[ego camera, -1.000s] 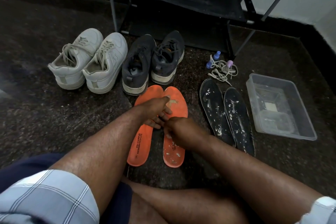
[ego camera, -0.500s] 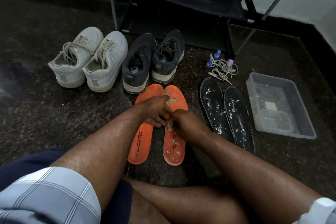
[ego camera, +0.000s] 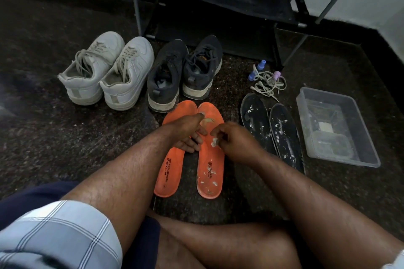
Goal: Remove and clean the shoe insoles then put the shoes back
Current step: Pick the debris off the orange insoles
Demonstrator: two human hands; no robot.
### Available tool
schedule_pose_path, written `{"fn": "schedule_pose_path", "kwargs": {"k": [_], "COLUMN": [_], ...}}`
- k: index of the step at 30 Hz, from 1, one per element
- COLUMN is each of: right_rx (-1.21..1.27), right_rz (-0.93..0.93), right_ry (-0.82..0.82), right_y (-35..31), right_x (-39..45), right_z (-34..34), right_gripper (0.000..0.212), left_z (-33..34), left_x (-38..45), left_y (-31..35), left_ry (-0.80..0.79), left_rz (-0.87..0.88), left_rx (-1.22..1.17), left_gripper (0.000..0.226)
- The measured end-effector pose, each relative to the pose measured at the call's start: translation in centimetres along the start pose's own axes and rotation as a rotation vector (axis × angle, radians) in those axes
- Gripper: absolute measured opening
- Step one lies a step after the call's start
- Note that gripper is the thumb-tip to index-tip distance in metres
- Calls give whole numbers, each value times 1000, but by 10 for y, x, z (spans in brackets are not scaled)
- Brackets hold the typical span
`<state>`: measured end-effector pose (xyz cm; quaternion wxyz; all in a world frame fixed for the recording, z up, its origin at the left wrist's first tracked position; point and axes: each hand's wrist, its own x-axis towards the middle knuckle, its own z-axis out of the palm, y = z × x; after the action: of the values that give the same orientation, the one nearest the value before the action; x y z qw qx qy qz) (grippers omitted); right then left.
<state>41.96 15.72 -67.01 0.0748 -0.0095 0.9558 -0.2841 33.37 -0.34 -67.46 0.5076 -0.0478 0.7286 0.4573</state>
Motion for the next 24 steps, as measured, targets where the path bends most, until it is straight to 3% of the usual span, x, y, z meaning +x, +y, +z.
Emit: {"fn": "schedule_pose_path", "kwargs": {"k": [4,9,14,18,24], "right_rx": [-158,-361,-295,-319,-306], "right_rz": [-74,-105,-97,-55,-90], "right_ry": [-23,-225,-334,-193,-322], "right_y": [-3,-5,-10,0,-2], "right_x": [0,1,-4,-2,-7], "right_z": [11,20,21,16,22], "right_gripper": [19,29,22,26,26], "left_z": [0,1,2,2,2], "left_x": [0,-3,-3,-2,-2], "left_y": [0,1,2,1,1], "left_ry": [-4,2,-16,0,1], "left_rz": [-7,-6,-18,-13,-11], "left_rx": [-7,-7,-6,-5,-18], "left_gripper": [71,70,71,70,70]}}
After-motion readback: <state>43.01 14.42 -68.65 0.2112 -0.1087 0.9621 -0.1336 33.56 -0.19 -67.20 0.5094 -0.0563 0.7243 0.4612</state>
